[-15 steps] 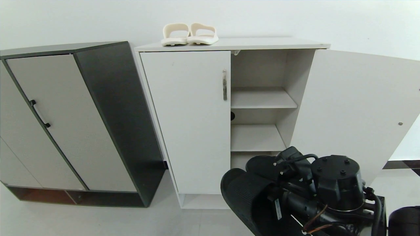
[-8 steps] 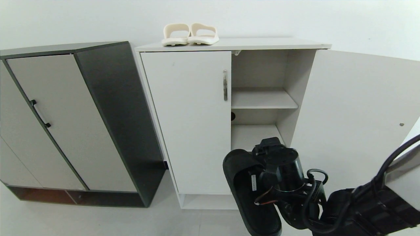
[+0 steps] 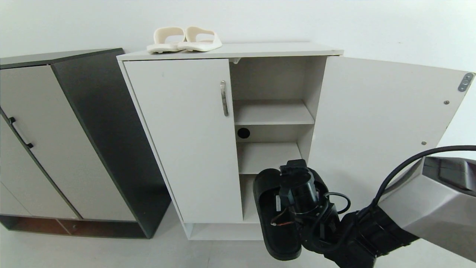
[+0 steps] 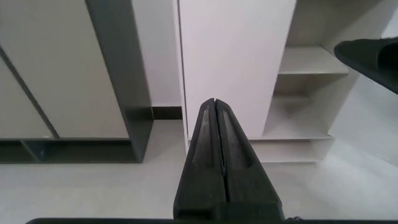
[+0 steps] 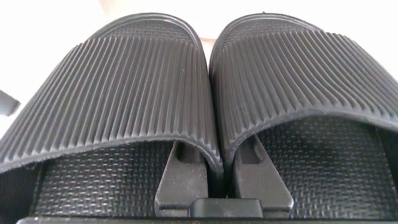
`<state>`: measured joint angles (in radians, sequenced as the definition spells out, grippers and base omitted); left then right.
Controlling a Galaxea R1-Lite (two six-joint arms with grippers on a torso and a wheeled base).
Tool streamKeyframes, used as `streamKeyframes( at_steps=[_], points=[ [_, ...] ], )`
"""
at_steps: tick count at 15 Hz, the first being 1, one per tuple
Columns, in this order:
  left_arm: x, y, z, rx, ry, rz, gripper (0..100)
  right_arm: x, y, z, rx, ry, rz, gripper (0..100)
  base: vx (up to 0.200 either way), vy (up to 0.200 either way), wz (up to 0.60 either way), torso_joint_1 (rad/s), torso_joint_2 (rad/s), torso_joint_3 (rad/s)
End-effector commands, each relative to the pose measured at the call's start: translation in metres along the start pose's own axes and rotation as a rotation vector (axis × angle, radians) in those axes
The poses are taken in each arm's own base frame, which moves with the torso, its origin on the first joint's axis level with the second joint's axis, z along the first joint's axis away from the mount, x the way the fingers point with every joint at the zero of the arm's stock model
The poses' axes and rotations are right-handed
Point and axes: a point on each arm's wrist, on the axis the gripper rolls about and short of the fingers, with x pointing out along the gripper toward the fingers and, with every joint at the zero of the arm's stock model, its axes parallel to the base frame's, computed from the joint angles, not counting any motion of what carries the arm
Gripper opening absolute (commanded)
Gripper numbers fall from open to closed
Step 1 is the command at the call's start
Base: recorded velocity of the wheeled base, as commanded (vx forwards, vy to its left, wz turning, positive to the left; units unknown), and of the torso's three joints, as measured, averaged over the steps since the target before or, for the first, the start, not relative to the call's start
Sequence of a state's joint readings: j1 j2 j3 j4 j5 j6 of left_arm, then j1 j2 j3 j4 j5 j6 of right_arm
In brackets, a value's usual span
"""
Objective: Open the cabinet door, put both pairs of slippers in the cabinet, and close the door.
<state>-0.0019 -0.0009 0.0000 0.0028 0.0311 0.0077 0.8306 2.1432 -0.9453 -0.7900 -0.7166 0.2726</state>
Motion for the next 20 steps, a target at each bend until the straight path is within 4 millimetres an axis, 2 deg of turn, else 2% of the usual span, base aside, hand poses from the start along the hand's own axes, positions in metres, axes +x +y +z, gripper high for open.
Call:
streamKeyframes(
  at_steps=[1,5,9,12,16,20],
  points=[
    [0.000,0.000,0.000,0.000,0.003,0.000,0,0.012,0.002,-0.004,0.000,0.004,-0.013,0,0.000,0.000,0.00,0.000,0.00,0.000],
    [0.000,0.000,0.000,0.000,0.004,-0.002,0,0.038,0.006,-0.011,0.005,0.003,-0.042,0,0.000,0.000,0.00,0.000,0.00,0.000],
    [0.000,0.000,0.000,0.000,0.004,-0.002,0,0.039,0.010,-0.013,0.005,0.002,-0.036,0,0.000,0.000,0.00,0.001,0.00,-0.026],
    [0.000,0.000,0.000,0.000,0.004,-0.002,0,0.034,0.017,-0.015,0.005,0.001,-0.017,0,0.000,0.000,0.00,0.002,0.00,-0.168],
    [0.000,0.000,0.000,0.000,0.003,-0.002,0,0.039,0.019,-0.024,0.001,0.014,-0.019,0,0.000,0.000,0.00,0.002,0.00,-0.199],
    [0.000,0.000,0.000,0.000,0.003,-0.002,0,0.041,0.022,-0.019,0.039,-0.048,-0.048,0,0.000,0.000,0.00,0.004,0.00,-0.190]
  ],
)
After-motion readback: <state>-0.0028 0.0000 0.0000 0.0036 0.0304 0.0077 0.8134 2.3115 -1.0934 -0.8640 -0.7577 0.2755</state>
